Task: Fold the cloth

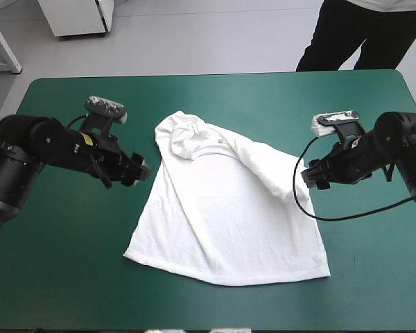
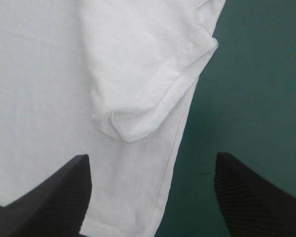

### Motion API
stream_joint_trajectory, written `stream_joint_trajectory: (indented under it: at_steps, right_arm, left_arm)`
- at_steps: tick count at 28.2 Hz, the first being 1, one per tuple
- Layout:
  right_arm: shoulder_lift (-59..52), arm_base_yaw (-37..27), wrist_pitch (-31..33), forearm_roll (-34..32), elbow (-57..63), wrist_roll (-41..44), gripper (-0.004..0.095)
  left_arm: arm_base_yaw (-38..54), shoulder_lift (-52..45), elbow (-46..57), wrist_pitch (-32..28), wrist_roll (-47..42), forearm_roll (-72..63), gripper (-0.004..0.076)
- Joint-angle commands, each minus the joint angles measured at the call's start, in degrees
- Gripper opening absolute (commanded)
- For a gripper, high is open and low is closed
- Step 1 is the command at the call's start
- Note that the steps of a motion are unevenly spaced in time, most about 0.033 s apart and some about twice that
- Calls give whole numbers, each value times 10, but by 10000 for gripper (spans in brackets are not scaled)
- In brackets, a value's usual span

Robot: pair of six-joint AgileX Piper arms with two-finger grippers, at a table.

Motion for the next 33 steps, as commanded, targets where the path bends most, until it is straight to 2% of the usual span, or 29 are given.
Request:
stream_joint_trajectory:
  at_steps: [1, 6, 16, 22, 29, 32, 33]
  right_arm:
    - [-47, 24, 4, -7, 12, 6, 648]
    - [-78, 28, 4, -19, 25, 25, 648]
    - [-153, 28, 6, -13, 25, 54, 647]
    - [-200, 28, 6, 8, 47, 60, 644]
    - [-261, 28, 6, 28, 159, 56, 644]
    - [-267, 28, 6, 5, 211, 50, 640]
    - [-267, 28, 6, 2, 248, 25, 617]
  left_arm:
    - [-18, -49, 80, 24, -14, 17, 545]
    - [-24, -61, 189, 21, -15, 33, 545]
    - [-51, -53, 319, -59, -11, 58, 545]
    - [-51, 2, 331, -111, -4, 55, 545]
    - [-51, 83, 331, -150, -3, 37, 544]
    - [-51, 106, 331, -163, -1, 23, 461]
    - [-51, 121, 331, -166, 0, 21, 347]
